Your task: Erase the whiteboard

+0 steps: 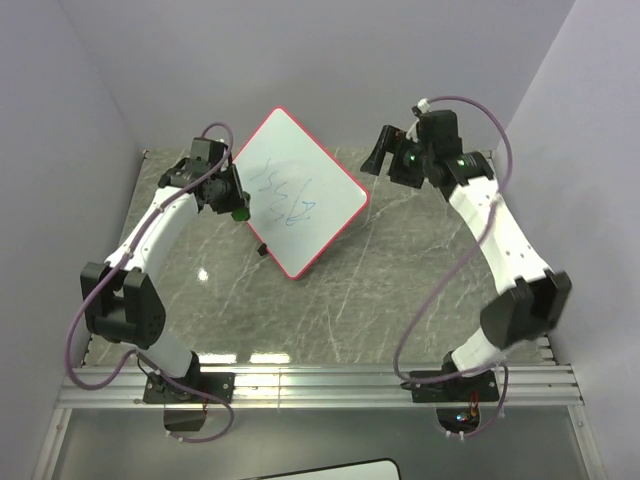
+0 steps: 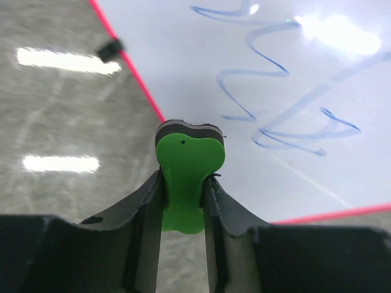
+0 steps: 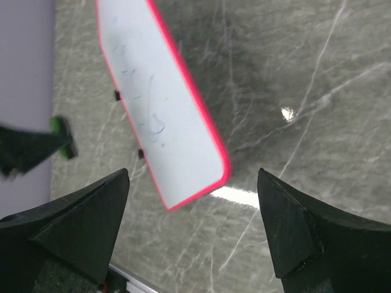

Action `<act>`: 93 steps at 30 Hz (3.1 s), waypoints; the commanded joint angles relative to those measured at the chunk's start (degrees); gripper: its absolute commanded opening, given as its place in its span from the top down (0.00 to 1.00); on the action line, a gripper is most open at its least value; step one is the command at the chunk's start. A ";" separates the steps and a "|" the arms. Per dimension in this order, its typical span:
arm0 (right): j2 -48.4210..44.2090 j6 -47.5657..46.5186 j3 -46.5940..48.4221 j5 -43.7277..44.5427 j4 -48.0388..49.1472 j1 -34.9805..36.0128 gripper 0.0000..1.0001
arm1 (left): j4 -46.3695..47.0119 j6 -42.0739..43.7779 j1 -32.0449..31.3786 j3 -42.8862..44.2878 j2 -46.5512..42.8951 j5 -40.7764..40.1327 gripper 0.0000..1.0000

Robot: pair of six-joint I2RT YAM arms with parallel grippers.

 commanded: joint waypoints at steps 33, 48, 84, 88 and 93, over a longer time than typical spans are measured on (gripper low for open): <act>25.92 -3.36 8.51 -17.60 2.95 4.67 0.75 | 8.93 -0.62 -7.27 8.06 8.94 17.86 1.00; 23.11 -5.56 6.04 -14.96 -1.01 6.16 1.00 | 8.23 -4.31 -16.16 21.62 22.67 16.28 1.00; 16.70 -3.62 1.04 -17.95 1.02 6.43 1.00 | 12.90 -9.93 -17.39 15.71 20.99 15.58 1.00; 15.82 -3.80 -0.11 -17.69 1.02 6.42 1.00 | 15.16 -10.54 -16.95 10.29 21.44 15.84 1.00; 15.11 -3.89 -1.07 -17.51 1.19 6.42 1.00 | 23.16 -12.30 -13.18 -6.30 18.89 17.68 1.00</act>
